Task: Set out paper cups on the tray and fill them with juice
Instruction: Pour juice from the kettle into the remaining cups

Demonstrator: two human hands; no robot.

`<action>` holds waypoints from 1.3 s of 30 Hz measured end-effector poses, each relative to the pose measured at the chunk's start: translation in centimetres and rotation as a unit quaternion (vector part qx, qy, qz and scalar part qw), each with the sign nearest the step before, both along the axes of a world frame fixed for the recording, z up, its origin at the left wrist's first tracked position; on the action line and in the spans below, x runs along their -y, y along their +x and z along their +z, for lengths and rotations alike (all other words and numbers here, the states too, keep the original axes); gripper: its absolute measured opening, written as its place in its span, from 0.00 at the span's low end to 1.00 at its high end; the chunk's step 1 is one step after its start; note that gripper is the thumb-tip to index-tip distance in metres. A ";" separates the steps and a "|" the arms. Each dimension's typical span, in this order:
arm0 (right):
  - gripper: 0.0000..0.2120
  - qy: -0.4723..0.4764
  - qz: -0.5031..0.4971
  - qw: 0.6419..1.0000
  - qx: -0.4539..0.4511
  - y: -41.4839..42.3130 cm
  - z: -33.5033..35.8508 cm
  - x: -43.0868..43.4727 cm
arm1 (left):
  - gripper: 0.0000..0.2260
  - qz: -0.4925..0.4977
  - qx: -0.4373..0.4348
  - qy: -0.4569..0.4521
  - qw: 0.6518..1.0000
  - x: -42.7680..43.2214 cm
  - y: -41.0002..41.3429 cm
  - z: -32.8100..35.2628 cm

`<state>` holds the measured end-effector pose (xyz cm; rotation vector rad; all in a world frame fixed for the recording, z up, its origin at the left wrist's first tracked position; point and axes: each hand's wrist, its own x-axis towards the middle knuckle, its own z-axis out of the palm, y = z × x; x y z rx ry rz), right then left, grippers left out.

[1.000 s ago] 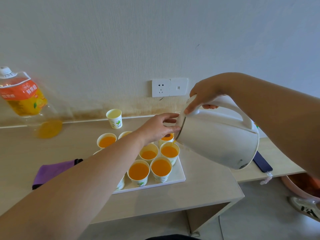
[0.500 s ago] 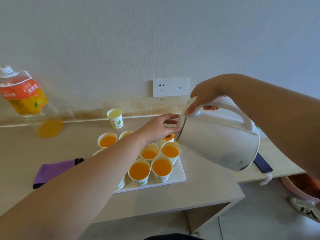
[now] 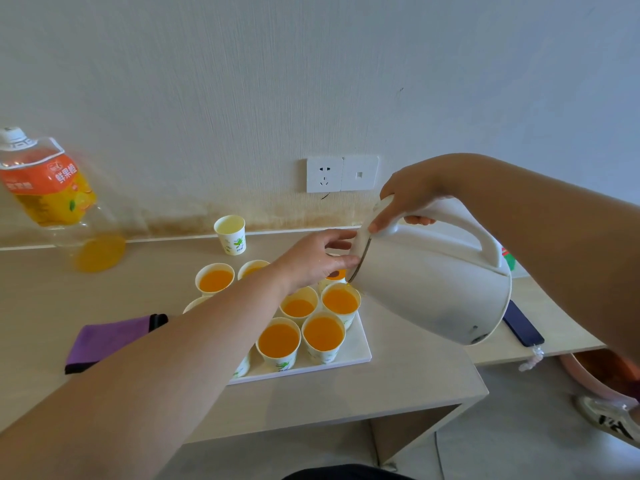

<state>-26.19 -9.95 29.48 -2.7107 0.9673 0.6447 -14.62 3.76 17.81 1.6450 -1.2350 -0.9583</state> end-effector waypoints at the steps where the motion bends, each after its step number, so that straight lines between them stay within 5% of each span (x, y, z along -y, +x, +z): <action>1: 0.22 -0.003 0.006 1.000 0.001 -0.1 -0.1 0.0 | 0.20 0.002 0.005 0.001 1.000 -0.1 0.0 0.0; 9: 0.24 0.050 0.023 0.996 0.065 -1.9 -0.7 1.2 | 0.22 0.019 0.149 -0.021 0.988 -0.6 -0.1 1.4; 15: 0.22 0.050 0.041 0.994 0.093 -1.1 -0.2 1.1 | 0.23 0.028 0.176 -0.024 0.984 -1.4 1.0 2.5; 21: 0.27 0.033 0.061 0.994 0.079 1.0 0.8 -0.5 | 0.23 0.035 0.168 -0.017 0.985 -2.9 2.3 2.9; 39: 0.21 0.008 0.056 0.998 -0.002 6.1 1.0 -3.7 | 0.22 0.053 0.089 0.004 0.995 -4.9 4.4 1.5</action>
